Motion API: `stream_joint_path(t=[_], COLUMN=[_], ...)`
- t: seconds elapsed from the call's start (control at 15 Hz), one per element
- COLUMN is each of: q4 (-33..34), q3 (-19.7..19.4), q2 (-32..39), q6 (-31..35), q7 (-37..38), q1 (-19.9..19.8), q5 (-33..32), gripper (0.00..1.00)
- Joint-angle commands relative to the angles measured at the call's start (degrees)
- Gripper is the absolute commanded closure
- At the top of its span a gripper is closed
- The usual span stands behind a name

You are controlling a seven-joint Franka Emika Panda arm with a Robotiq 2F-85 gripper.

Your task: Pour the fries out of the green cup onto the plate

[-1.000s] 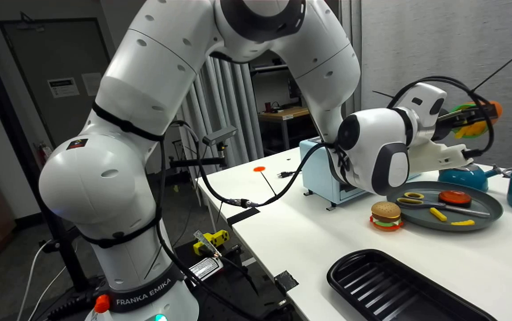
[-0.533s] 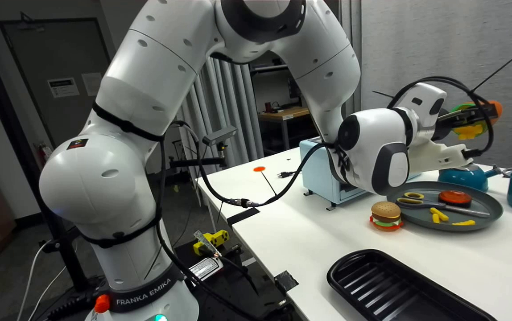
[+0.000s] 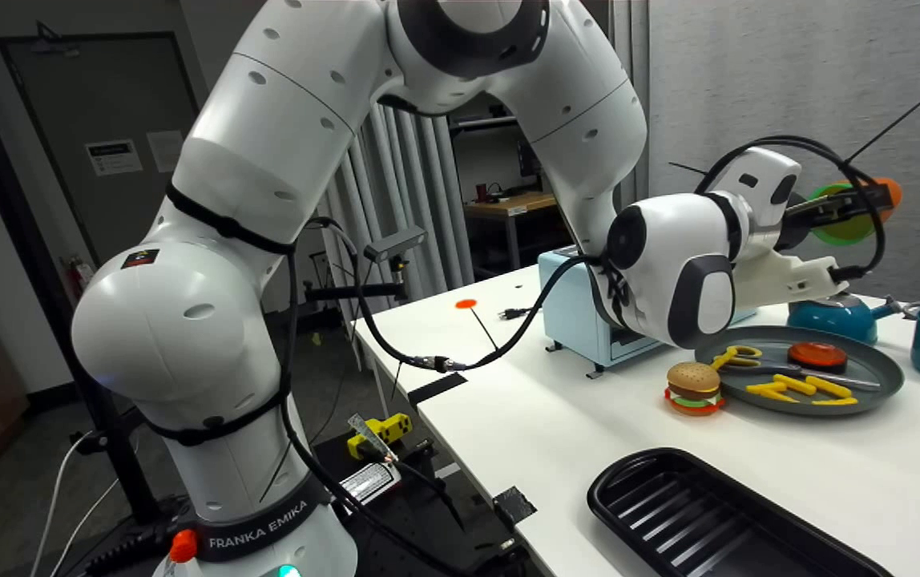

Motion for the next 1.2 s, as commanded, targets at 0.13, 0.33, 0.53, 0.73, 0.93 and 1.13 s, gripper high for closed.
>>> stream_joint_path(t=[0.13, 0.33, 0.53, 0.73, 0.93, 1.13], q4=[1.5, 1.5, 1.5, 1.6, 0.8, 1.1], q3=[-1.1, -1.1, -1.6, -2.7, -4.0, -8.0], q2=[-0.1, -2.1, -4.9, -8.3, -12.6, -15.0], q6=[-1.5, -6.0, -13.1, -21.5, -31.8, -44.3], q7=[-0.8, 0.2, 0.8, 1.0, -0.5, -1.7], q1=[1.1, 0.6, 0.5, 0.7, 0.7, 2.3], q5=[2.3, 2.6, 3.7, 5.1, 6.5, 9.4], gripper=[0.42, 0.42, 0.42, 0.42, 0.42, 0.42])
